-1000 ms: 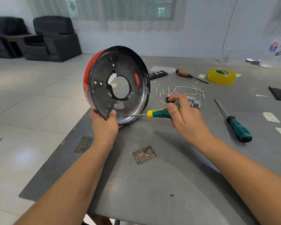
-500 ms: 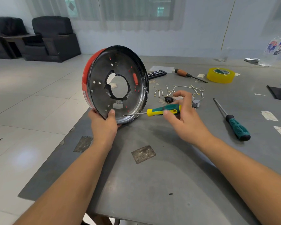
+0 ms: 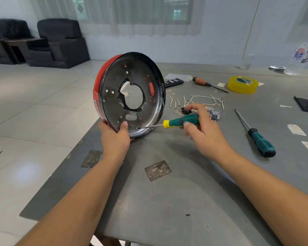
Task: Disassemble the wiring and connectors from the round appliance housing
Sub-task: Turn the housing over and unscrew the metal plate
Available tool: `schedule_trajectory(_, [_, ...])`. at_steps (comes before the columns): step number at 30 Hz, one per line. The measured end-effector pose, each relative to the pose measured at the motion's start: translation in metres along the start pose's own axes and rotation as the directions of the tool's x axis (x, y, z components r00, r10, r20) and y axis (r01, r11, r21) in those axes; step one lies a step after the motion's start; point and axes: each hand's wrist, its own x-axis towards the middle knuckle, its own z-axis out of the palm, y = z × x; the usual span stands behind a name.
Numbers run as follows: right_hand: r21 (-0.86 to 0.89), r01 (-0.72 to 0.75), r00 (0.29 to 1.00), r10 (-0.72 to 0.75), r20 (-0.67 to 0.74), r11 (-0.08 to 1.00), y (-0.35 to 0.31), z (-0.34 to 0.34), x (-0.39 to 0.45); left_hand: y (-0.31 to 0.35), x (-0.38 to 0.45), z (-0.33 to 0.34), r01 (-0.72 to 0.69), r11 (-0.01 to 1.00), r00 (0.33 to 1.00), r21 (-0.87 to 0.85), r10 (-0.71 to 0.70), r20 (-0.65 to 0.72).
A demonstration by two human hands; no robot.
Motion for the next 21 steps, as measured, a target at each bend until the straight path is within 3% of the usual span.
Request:
schedule_trajectory(5, [0.007, 0.057, 0.998, -0.057, 0.0, 0.998, 0.002, -0.001, -0.001, -0.001, 0.001, 0.0, 0.014, 1.0, 1.0, -0.017, -0.014, -0.002])
schedule_trajectory(10, [-0.041, -0.016, 1.0, 0.016, 0.006, 0.999, 0.006, -0.003, -0.001, -0.002, 0.001, 0.0, 0.006, 1.0, 1.0, -0.012, -0.006, 0.001])
schedule_trajectory(14, [0.066, 0.021, 1.0, -0.022, 0.004, 0.998, 0.005, -0.004, 0.001, 0.0, 0.001, 0.001, 0.009, 1.0, 1.0, -0.017, -0.009, 0.008])
schedule_trajectory(19, [0.133, -0.114, 0.993, 0.114, 0.01, 0.984, 0.015, -0.004, -0.001, -0.001, 0.001, 0.0, 0.008, 1.0, 1.0, -0.013, -0.008, 0.012])
schedule_trajectory(21, [0.238, -0.162, 0.987, 0.162, 0.02, 0.958, 0.019, -0.002, 0.0, -0.001, 0.001, 0.0, 0.005, 1.0, 1.0, -0.011, -0.005, 0.015])
